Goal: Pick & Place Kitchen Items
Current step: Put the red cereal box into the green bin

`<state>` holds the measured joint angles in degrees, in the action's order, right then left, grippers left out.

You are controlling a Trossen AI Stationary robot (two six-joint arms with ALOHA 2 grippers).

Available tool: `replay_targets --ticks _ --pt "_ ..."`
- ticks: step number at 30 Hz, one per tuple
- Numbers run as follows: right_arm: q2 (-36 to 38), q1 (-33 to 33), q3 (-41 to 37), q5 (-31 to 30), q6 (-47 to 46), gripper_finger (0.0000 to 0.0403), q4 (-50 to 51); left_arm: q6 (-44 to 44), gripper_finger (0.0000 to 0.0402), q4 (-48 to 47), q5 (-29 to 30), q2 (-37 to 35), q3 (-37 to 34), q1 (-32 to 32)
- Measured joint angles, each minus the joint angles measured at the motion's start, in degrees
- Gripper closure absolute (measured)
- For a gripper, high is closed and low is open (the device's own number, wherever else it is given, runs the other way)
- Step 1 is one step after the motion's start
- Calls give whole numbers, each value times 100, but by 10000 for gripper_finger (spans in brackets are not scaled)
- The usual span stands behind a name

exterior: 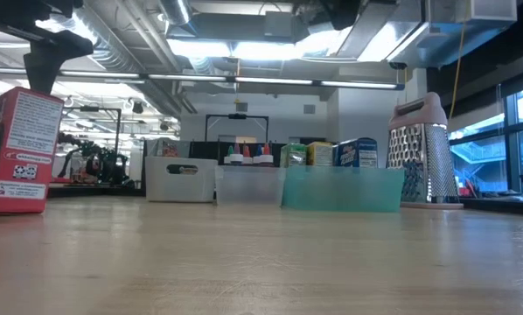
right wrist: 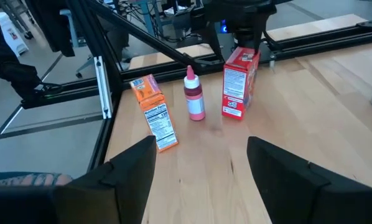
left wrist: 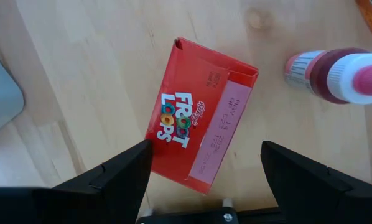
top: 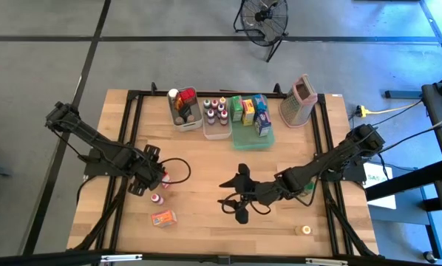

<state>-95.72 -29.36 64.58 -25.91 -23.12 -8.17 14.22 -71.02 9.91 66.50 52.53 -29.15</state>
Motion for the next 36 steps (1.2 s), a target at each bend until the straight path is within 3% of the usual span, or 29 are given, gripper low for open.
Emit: replay_targets --ticks 36 --pt "0 7 0 0 110 149 21 608 108 -3 94 2 2 -345"
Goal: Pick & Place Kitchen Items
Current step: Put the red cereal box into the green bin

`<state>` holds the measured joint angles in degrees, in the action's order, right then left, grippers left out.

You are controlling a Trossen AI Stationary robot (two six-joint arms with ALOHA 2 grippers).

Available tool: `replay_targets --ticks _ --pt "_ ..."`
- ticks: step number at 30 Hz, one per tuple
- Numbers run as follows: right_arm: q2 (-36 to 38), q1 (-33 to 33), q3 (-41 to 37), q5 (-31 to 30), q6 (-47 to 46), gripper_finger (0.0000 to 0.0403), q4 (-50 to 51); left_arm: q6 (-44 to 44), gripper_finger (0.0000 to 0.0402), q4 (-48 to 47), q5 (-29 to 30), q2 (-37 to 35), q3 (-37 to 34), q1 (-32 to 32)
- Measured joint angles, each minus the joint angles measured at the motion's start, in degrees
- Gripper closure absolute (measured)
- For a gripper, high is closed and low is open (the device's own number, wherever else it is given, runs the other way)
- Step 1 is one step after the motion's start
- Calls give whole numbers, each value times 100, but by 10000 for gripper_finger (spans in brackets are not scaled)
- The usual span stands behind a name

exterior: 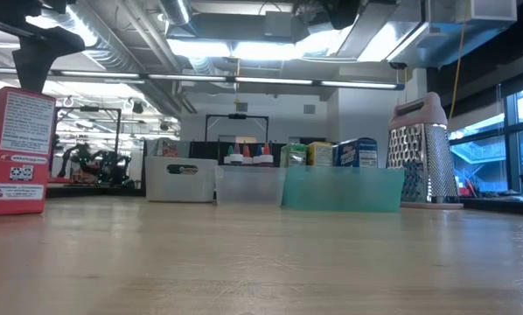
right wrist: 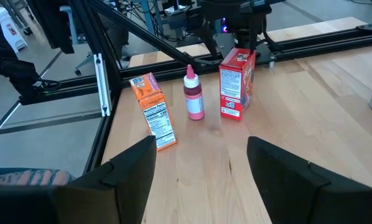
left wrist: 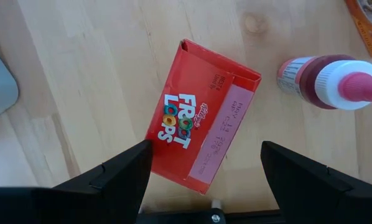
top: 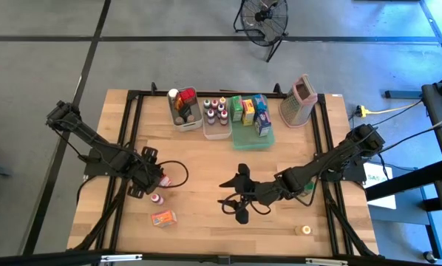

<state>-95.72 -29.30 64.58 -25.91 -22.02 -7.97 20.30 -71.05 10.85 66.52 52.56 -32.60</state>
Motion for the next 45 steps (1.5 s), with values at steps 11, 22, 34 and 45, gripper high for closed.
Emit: replay_targets --ticks 11,22,34,45 --pt "2 0 0 2 0 149 18 37 108 -91 -44 9 143 0" --pt "2 2 0 2 0 149 47 -3 108 -313 88 7 503 -4" --pt "2 -4 0 2 -2 149 44 -250 108 -310 37 7 503 180" --pt "2 -4 0 4 -98 149 44 -272 108 -258 -21 13 503 234"
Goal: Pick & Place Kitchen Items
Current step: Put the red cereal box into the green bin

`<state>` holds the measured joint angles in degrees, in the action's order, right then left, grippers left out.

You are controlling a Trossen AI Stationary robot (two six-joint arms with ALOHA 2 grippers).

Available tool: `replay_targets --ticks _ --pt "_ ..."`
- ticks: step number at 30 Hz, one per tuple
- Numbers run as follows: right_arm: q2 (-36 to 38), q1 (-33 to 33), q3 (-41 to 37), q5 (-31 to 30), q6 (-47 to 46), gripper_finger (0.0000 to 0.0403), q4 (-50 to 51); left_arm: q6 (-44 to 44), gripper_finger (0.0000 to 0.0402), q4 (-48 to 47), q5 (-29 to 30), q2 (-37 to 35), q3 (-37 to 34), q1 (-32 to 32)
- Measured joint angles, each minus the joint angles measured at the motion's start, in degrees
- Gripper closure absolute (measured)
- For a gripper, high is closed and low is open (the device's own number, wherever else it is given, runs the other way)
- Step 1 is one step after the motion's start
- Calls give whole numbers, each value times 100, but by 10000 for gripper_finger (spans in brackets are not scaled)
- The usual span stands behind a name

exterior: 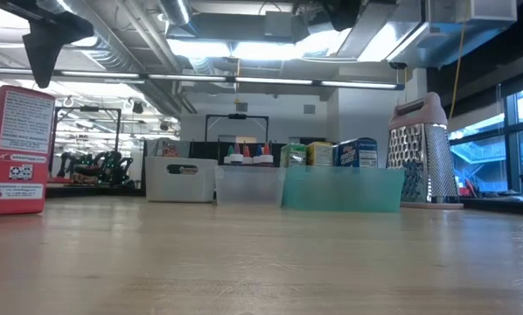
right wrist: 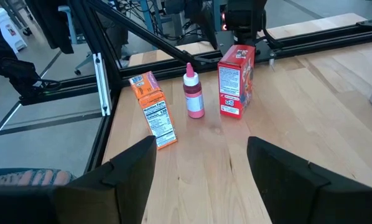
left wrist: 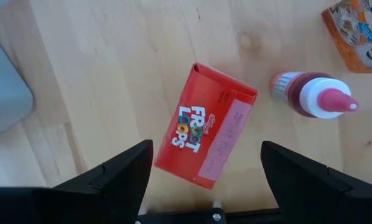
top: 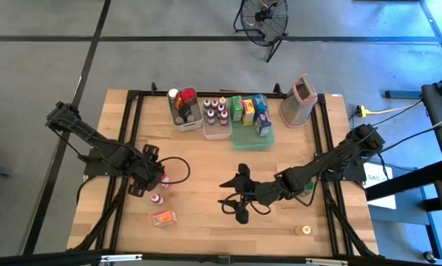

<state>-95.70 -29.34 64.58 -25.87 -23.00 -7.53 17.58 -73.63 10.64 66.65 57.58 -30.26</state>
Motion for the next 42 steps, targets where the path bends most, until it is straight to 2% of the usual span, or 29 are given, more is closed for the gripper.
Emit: replay_targets --ticks 17,39,42 --pt "-11 0 0 0 -13 149 -8 -366 108 11 -25 581 0 0" --pt "-212 -2 2 57 -75 149 -42 -340 108 218 -283 588 -7 343" --pt "-212 -1 2 57 -77 149 -45 -347 108 356 -283 593 -187 343"
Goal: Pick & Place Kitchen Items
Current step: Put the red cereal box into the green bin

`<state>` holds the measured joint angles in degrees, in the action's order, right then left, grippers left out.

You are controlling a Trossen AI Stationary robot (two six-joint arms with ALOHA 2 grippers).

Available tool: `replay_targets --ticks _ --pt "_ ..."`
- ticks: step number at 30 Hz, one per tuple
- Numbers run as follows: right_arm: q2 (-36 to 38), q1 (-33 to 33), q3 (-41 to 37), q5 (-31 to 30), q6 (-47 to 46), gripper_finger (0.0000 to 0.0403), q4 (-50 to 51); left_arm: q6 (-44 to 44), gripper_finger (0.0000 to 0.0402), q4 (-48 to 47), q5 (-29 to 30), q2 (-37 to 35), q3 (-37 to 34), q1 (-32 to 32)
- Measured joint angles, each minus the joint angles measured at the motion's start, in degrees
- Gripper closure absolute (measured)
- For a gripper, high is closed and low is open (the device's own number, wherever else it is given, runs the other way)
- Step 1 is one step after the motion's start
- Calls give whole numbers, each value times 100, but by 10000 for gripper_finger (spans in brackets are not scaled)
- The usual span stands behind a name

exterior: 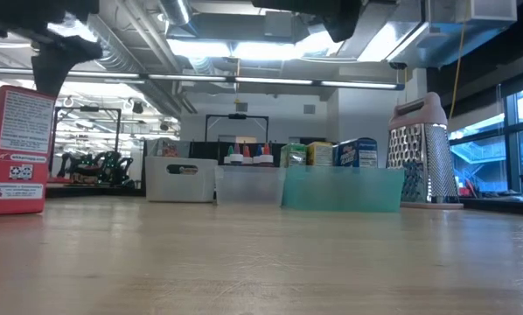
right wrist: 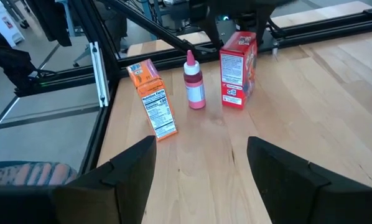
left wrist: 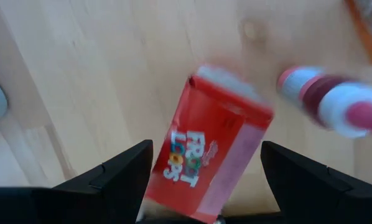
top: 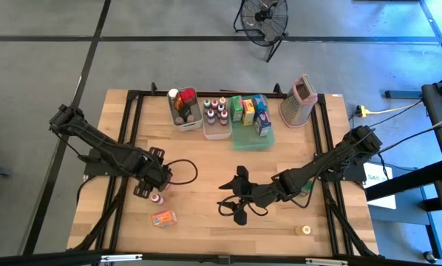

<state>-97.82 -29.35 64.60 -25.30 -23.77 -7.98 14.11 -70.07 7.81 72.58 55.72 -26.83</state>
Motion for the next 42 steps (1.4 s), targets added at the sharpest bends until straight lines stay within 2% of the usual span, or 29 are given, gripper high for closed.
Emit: replay_targets --ticks 6,15,29,37,42 --pt "0 -1 0 0 -31 149 3 13 108 -12 24 0 -277 7" --pt "0 0 0 -2 -44 149 1 120 115 53 158 0 -286 7" --pt "0 -1 0 0 -87 149 -8 118 231 14 22 -4 -282 7" --pt "0 1 0 -12 68 149 -54 159 258 -482 18 -7 280 7" --pt "0 23 0 -582 878 149 -41 160 257 -815 283 -7 914 7"
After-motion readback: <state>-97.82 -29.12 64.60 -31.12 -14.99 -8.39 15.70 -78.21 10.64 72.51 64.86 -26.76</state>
